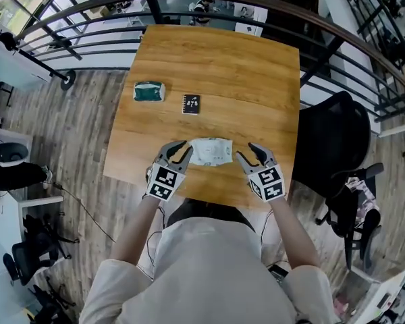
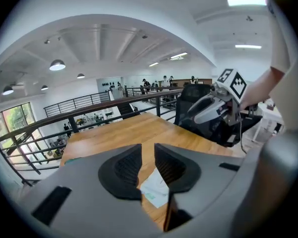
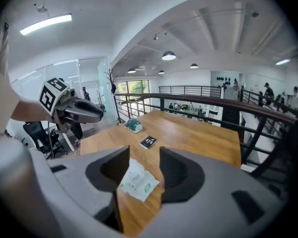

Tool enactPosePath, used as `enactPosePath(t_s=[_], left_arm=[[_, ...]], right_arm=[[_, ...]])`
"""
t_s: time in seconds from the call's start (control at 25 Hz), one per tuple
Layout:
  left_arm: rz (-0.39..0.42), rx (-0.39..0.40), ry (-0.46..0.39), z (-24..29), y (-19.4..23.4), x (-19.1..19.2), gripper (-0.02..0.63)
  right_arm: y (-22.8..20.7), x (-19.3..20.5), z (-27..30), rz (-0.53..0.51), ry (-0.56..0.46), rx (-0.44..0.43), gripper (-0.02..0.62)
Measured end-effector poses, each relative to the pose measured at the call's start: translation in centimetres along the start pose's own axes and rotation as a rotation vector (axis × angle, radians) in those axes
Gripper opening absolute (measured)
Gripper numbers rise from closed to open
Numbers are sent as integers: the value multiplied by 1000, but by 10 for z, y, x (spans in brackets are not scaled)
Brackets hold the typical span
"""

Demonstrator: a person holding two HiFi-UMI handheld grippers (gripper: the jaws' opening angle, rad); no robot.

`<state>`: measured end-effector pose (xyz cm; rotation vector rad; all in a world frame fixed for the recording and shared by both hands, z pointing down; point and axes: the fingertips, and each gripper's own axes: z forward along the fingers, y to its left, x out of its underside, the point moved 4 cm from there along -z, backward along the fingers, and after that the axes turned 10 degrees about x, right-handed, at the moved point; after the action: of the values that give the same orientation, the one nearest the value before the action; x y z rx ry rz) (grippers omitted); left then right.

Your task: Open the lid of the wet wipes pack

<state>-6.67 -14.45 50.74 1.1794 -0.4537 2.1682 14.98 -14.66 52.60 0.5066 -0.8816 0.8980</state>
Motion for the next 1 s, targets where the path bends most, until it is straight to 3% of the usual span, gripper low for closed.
enactPosePath(t_s=[0.32,0.72,1.0], left_arm=[[-79,-23,-184,-65,12,-46,66],[-74,-8,-262,-115,29,-70,52],[-65,-15,-317,-136,37,-87,32]], right_arm=[[0,-51,-54,72,-75,125,184],[20,-91,-97,81,-185,237,146],[19,-108,-119,97,-248,301,56]])
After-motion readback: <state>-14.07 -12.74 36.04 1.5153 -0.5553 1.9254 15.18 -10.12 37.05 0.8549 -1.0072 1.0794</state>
